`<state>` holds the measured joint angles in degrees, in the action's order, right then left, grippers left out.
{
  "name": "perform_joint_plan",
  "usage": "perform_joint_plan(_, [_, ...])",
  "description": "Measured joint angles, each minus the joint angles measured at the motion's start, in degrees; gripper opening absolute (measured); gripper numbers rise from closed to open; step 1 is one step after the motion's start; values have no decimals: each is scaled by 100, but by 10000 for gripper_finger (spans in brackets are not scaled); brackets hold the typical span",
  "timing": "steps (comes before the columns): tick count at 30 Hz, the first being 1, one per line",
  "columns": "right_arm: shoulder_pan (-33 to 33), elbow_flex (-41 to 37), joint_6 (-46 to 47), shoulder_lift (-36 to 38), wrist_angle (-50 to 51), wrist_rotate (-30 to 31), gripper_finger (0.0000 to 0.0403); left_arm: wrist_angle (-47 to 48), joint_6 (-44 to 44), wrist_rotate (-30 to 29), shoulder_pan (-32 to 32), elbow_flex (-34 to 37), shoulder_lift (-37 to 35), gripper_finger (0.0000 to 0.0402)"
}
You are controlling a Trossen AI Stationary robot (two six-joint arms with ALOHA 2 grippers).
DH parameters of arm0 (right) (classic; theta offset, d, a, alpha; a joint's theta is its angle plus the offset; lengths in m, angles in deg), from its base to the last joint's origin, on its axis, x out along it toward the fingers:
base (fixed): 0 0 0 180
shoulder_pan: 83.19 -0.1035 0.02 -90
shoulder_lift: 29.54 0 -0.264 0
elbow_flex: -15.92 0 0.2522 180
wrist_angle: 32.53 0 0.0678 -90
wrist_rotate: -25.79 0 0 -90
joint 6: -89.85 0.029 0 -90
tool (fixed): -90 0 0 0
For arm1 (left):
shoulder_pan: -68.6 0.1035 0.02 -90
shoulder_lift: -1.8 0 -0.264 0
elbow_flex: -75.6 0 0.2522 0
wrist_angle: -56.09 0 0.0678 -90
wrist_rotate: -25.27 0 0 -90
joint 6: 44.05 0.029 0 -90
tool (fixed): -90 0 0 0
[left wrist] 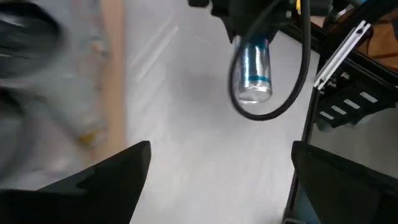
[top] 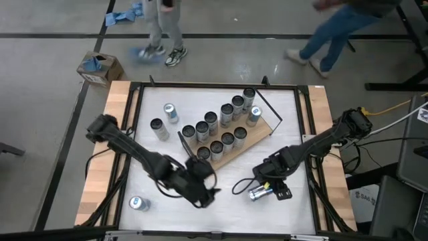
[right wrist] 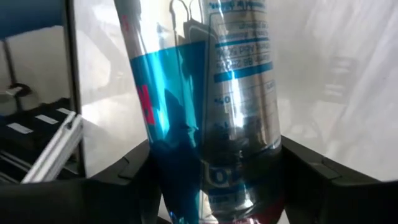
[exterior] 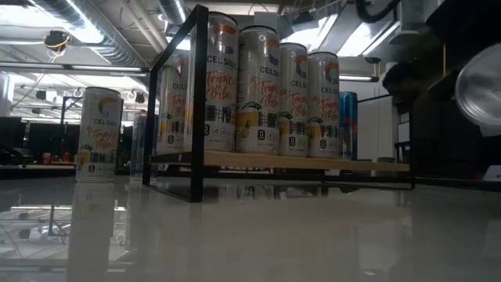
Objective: Place canned beverage on shelf
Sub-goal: Put the blue soda can on the shelf
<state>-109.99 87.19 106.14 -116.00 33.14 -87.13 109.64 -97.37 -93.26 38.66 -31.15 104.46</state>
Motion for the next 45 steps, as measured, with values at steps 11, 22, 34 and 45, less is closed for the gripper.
perform_joint_plan(11, [37, 0, -4, 0, -453, -70, 235, -1890, 126, -68, 57, -19, 1076, 379])
perform_joint_plan(22, [32, 0, -4, 4, -674, -61, 235, -2164, 144, -96, 64, 2, 1333, 379])
perform_joint_plan(34, [19, 0, 207, 4, -836, -86, 234, -2281, 83, -631, -210, 2, 1333, 379])
perform_joint_plan(45, [19, 0, 313, 4, -1323, -181, 234, -2269, -184, -747, -465, 2, 1331, 379])
